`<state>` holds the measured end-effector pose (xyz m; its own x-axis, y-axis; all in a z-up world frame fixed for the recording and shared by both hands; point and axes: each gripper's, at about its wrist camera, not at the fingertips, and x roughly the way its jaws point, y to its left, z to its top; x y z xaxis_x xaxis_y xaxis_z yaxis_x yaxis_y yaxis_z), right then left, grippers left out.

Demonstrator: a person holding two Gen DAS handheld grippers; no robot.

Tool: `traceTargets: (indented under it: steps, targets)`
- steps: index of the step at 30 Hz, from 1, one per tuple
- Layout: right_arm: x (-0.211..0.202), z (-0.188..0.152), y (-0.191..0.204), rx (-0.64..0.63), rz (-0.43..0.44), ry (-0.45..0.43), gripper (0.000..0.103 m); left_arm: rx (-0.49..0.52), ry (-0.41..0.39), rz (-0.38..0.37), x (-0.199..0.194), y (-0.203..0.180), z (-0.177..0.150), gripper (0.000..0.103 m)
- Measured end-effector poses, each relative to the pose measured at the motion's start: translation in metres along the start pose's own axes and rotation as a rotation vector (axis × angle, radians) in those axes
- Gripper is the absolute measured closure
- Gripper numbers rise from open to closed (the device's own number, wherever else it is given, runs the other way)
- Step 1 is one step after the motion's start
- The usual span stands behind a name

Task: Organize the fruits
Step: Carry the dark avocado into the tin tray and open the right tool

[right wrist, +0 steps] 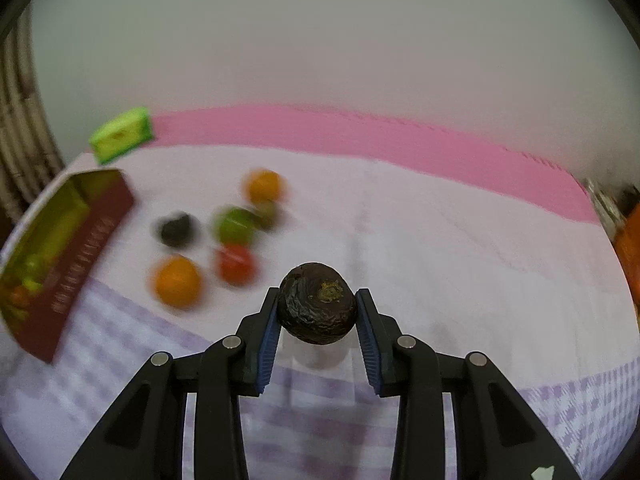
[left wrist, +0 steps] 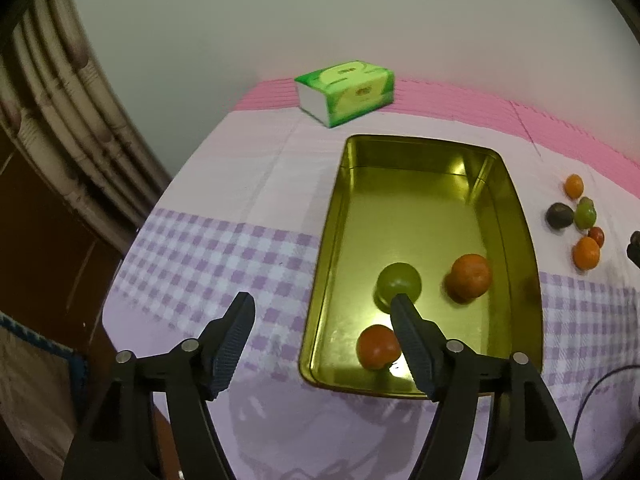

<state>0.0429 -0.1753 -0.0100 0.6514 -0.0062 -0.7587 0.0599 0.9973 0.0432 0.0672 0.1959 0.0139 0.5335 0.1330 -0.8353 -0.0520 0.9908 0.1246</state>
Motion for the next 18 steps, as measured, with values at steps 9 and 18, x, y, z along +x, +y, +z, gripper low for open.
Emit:
traceTargets:
  steps: [9, 18]
  targets:
    - [-0.019, 0.027, 0.126, -0.182, 0.298, 0.002, 0.070, -0.071, 0.008, 0.029, -0.006, 0.022, -0.012, 0.028]
    - [-0.004, 0.013, 0.216, -0.360, 0.377, 0.073, 0.070, -0.145, 0.023, 0.036, -0.004, 0.037, -0.017, 0.023]
